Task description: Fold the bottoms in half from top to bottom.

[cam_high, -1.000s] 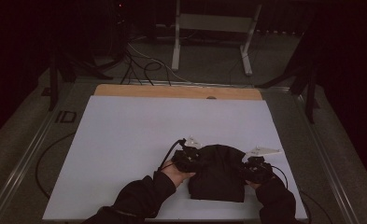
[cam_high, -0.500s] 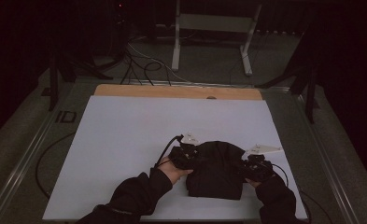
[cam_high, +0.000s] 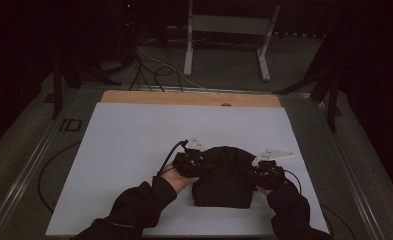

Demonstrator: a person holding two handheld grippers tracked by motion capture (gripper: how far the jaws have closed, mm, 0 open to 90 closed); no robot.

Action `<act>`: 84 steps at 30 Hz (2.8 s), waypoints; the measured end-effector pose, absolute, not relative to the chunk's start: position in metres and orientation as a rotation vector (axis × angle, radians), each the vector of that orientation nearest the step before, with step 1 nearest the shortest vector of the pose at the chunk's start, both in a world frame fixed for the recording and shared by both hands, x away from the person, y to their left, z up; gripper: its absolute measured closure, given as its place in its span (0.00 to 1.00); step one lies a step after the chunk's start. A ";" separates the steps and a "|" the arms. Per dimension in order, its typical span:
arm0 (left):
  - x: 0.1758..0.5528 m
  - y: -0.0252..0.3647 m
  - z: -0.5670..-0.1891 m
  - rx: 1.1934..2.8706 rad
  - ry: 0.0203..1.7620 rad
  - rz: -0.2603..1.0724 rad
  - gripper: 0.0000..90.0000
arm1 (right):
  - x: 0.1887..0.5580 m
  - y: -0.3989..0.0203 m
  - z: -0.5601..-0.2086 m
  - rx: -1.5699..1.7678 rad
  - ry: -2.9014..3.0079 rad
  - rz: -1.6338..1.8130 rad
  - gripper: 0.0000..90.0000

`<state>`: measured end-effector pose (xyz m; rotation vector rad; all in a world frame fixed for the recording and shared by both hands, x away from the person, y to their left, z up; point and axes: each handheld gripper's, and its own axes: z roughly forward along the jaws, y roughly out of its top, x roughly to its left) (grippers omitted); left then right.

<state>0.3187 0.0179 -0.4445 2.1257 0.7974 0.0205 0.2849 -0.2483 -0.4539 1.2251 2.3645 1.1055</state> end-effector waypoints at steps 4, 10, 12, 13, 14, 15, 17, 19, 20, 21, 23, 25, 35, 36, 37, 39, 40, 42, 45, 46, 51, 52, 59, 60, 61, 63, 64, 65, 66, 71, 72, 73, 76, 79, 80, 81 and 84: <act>0.320 0.024 -0.442 2.117 0.805 0.024 0.82 | 0.289 -0.244 -0.452 1.207 2.368 1.111 0.86; 0.322 0.033 -0.435 2.113 0.808 0.038 0.82 | 0.293 -0.236 -0.447 1.189 2.373 1.119 0.86; 0.322 0.036 -0.433 2.108 0.809 0.045 0.82 | 0.294 -0.233 -0.445 1.182 2.366 1.127 0.86; 0.323 0.038 -0.432 2.106 0.811 0.044 0.82 | 0.295 -0.232 -0.444 1.171 2.365 1.124 0.86; 0.324 0.039 -0.432 2.104 0.813 0.048 0.82 | 0.296 -0.231 -0.443 1.165 2.365 1.135 0.86; 0.324 0.041 -0.431 2.101 0.817 0.051 0.82 | 0.296 -0.230 -0.442 1.165 2.365 1.137 0.86; 0.324 0.044 -0.429 2.102 0.819 0.055 0.82 | 0.298 -0.227 -0.440 1.160 2.368 1.140 0.86; 0.324 0.047 -0.426 2.104 0.818 0.060 0.82 | 0.300 -0.224 -0.438 1.148 2.366 1.144 0.86; 0.324 0.049 -0.425 2.099 0.823 0.063 0.82 | 0.301 -0.222 -0.438 1.139 2.371 1.143 0.86; 0.325 0.051 -0.424 2.099 0.825 0.066 0.82 | 0.302 -0.220 -0.437 1.138 2.373 1.149 0.86; 0.326 0.056 -0.423 2.090 0.832 0.064 0.82 | 0.305 -0.217 -0.435 1.127 2.377 1.152 0.86; 0.326 0.060 -0.422 2.087 0.838 0.071 0.82 | 0.307 -0.214 -0.433 1.119 2.380 1.157 0.86; 0.329 0.079 -0.413 2.073 0.862 0.093 0.82 | 0.318 -0.194 -0.426 1.077 2.392 1.174 0.86; 0.329 0.081 -0.412 2.072 0.864 0.099 0.82 | 0.319 -0.192 -0.425 1.070 2.395 1.169 0.86; 0.329 0.083 -0.411 2.070 0.867 0.104 0.82 | 0.320 -0.190 -0.424 1.068 2.394 1.175 0.86; 0.330 0.088 -0.409 2.065 0.869 0.103 0.82 | 0.321 -0.185 -0.422 1.064 2.391 1.180 0.86; 0.330 0.090 -0.408 2.060 0.873 0.107 0.82 | 0.322 -0.183 -0.421 1.054 2.392 1.177 0.86; 0.331 0.095 -0.406 2.053 0.878 0.111 0.82 | 0.324 -0.180 -0.420 1.048 2.384 1.195 0.86; 0.331 0.100 -0.403 2.046 0.883 0.118 0.82 | 0.326 -0.175 -0.417 1.039 2.386 1.206 0.86; 0.331 0.102 -0.402 2.043 0.888 0.119 0.82 | 0.327 -0.173 -0.416 1.030 2.387 1.200 0.86; 0.333 0.110 -0.401 2.034 0.900 0.128 0.82 | 0.332 -0.167 -0.412 1.013 2.393 1.210 0.86; 0.334 0.111 -0.401 2.029 0.903 0.126 0.82 | 0.332 -0.165 -0.412 1.020 2.390 1.213 0.86; 0.343 0.117 -0.412 2.027 0.930 0.112 0.82 | 0.339 -0.158 -0.418 1.025 2.404 1.197 0.86; 0.344 0.117 -0.414 2.026 0.933 0.107 0.82 | 0.340 -0.158 -0.419 1.021 2.407 1.194 0.86; 0.345 0.117 -0.415 2.024 0.939 0.104 0.82 | 0.341 -0.158 -0.420 1.018 2.411 1.191 0.86; 0.346 0.117 -0.419 2.021 0.946 0.094 0.82 | 0.343 -0.158 -0.423 1.029 2.420 1.191 0.86; 0.347 0.117 -0.420 2.023 0.949 0.090 0.82 | 0.345 -0.158 -0.424 1.029 2.422 1.188 0.86; 0.348 0.117 -0.422 2.021 0.951 0.084 0.82 | 0.346 -0.157 -0.426 1.036 2.420 1.186 0.86; 0.349 0.116 -0.423 2.024 0.952 0.081 0.82 | 0.346 -0.157 -0.428 1.044 2.424 1.183 0.86; 0.355 0.116 -0.431 2.019 0.972 0.043 0.82 | 0.351 -0.159 -0.436 1.077 2.435 1.179 0.86; 0.357 0.116 -0.433 2.013 0.978 0.027 0.82 | 0.352 -0.159 -0.437 1.085 2.439 1.180 0.86; 0.358 0.116 -0.435 2.007 0.984 0.018 0.82 | 0.354 -0.160 -0.439 1.087 2.440 1.177 0.85; 0.364 0.113 -0.443 2.020 0.986 0.022 0.82 | 0.357 -0.160 -0.444 1.089 2.438 1.138 0.85; 0.370 0.111 -0.450 2.027 0.995 0.017 0.82 | 0.362 -0.159 -0.450 1.097 2.441 1.109 0.85; 0.373 0.110 -0.453 2.029 1.001 0.016 0.82 | 0.364 -0.159 -0.452 1.108 2.441 1.107 0.85; 0.374 0.110 -0.454 2.032 0.995 0.013 0.82 | 0.365 -0.159 -0.454 1.117 2.440 1.101 0.85; 0.380 0.109 -0.460 2.029 0.999 0.008 0.82 | 0.370 -0.160 -0.459 1.133 2.438 1.097 0.85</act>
